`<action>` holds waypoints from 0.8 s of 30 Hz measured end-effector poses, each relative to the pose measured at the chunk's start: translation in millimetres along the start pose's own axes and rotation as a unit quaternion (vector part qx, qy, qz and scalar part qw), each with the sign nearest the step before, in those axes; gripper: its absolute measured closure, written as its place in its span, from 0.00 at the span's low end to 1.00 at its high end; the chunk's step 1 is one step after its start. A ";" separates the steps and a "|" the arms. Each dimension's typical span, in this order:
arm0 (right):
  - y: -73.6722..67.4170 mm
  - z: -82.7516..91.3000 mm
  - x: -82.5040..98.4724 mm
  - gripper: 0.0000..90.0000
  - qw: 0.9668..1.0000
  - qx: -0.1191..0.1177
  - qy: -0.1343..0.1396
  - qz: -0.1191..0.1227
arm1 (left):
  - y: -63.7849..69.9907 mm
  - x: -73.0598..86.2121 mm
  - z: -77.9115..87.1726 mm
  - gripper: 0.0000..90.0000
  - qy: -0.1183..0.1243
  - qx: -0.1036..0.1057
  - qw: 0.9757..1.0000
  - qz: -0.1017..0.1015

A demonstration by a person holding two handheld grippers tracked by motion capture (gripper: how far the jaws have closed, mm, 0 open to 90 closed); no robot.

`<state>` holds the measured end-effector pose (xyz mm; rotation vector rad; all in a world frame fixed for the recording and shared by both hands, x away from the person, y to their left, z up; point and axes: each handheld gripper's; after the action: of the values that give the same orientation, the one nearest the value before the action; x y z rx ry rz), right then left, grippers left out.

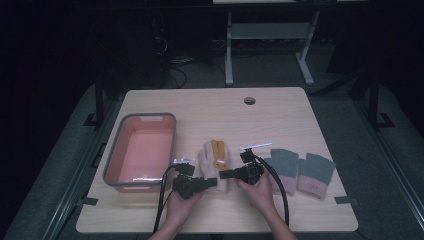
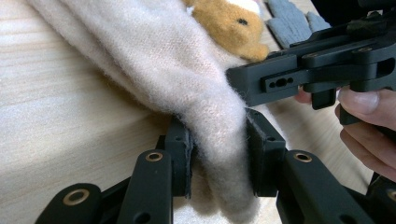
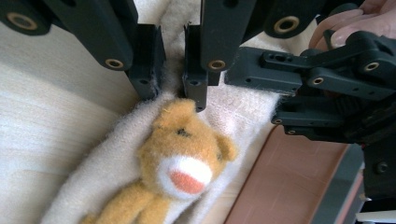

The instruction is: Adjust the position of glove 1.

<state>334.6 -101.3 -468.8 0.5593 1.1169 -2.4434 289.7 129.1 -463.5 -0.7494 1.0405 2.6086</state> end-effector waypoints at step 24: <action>-16.8 26.6 -9.0 0.90 0.999 -0.016 0.030 0.012 | 14.2 -17.2 19.5 0.74 0.016 0.030 0.999 -0.024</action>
<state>328.6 -110.1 -437.8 0.6359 1.1644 -2.3989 291.4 131.9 -434.0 -0.7933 1.0917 2.5208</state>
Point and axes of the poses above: each handheld gripper's, and its own axes: z roughly backward along the jaws, x roughly out of its underside, y roughly to its right, and after that the axes turned 4 degrees about z, right-handed
